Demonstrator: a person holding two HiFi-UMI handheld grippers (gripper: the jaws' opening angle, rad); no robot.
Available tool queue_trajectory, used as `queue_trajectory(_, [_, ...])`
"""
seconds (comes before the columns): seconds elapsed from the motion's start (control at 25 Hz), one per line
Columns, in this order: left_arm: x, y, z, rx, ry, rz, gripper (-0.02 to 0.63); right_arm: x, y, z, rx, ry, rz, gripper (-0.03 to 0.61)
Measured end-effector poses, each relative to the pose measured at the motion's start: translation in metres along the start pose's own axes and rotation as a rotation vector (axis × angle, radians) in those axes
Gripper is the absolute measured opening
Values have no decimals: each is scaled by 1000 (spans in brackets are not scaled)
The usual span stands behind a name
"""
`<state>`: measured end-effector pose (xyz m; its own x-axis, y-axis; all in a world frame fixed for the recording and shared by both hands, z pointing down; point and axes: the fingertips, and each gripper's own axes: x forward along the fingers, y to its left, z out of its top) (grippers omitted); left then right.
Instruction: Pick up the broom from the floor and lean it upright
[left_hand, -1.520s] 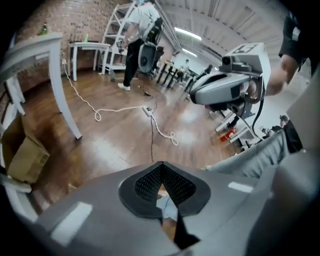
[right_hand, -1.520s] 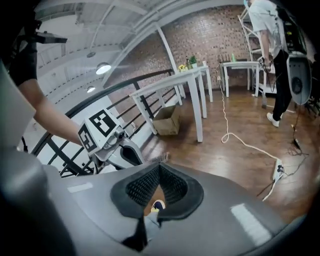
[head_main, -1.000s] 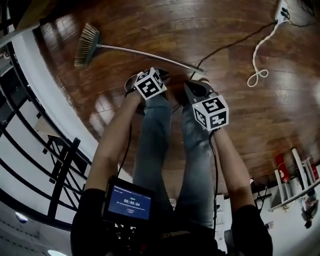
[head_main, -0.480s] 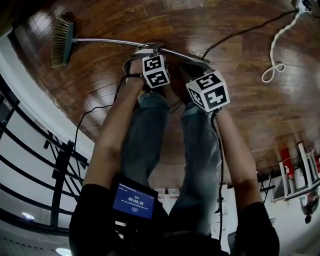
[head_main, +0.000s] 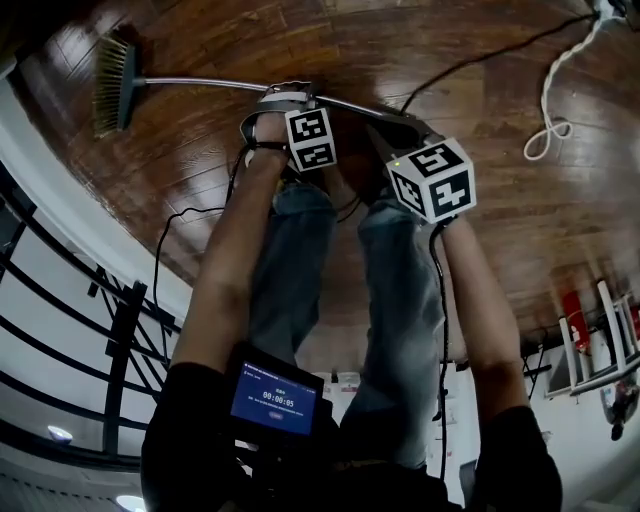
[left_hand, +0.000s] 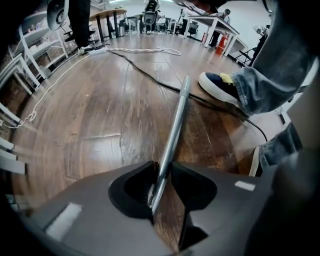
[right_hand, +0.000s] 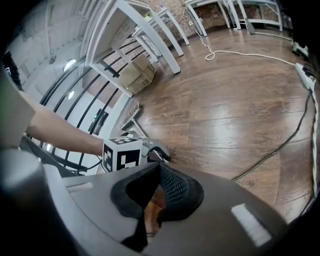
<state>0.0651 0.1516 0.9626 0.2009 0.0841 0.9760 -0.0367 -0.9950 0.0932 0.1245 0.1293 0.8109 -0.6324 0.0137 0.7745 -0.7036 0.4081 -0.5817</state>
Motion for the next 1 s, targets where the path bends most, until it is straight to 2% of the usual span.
queue_trajectory(0.08, [-17, 3, 2, -38, -17, 19, 130, -16, 8, 13, 36, -47, 4, 3])
queue_trajectory(0.2, [-65, 22, 10, -125, -67, 59, 137, -58, 37, 49, 71, -177, 26, 3])
queue_trajectory(0.36, [-156, 48, 18, -198, -136, 101, 127, -129, 115, 103, 27, -307, 86, 3])
queue_trajectory(0.56, [-286, 128, 12, -384, -259, 260, 123, -204, 201, 182, -45, -424, 162, 3])
queue_trajectory(0.64, [-334, 150, 0, -469, -312, 325, 121, -222, 227, 203, -104, -430, 160, 3])
queue_trajectory(0.76, [-394, 160, -26, -592, -366, 389, 118, -242, 263, 224, -148, -415, 139, 3])
queue_trajectory(1.0, [-487, 193, -110, -890, -477, 583, 114, -256, 322, 277, -288, -399, 146, 3])
